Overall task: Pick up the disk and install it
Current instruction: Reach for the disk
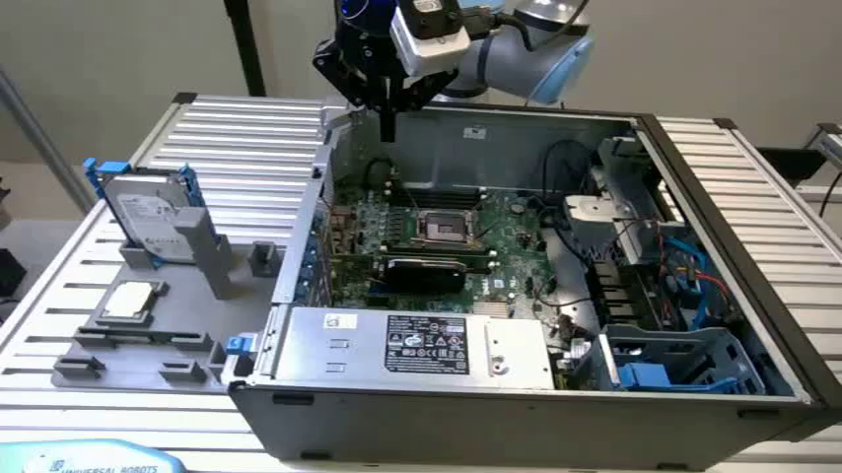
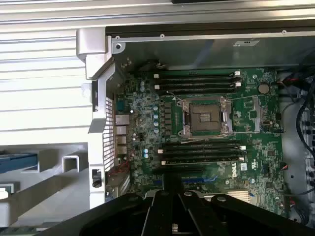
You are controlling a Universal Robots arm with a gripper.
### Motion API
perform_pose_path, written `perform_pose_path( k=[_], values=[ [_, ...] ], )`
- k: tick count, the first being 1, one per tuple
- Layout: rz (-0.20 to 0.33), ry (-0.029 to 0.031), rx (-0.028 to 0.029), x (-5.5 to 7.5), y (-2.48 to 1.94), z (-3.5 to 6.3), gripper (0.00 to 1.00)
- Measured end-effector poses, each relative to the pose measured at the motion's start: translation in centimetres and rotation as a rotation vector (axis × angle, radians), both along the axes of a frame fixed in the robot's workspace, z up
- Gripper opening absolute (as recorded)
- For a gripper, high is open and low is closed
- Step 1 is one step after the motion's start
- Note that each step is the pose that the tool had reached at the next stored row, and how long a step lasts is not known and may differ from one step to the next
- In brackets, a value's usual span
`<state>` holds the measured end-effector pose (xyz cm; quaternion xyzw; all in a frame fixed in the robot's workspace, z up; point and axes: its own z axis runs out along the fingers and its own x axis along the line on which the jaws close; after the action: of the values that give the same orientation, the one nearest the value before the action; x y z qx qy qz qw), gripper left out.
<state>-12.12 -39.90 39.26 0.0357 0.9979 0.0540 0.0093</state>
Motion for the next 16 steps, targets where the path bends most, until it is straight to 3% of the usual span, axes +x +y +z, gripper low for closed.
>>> perform_pose_path(
  k=[16],
  values=[
    [0.0,0.0,0.0089,0.0,0.0,0.0,0.11]
  ],
)
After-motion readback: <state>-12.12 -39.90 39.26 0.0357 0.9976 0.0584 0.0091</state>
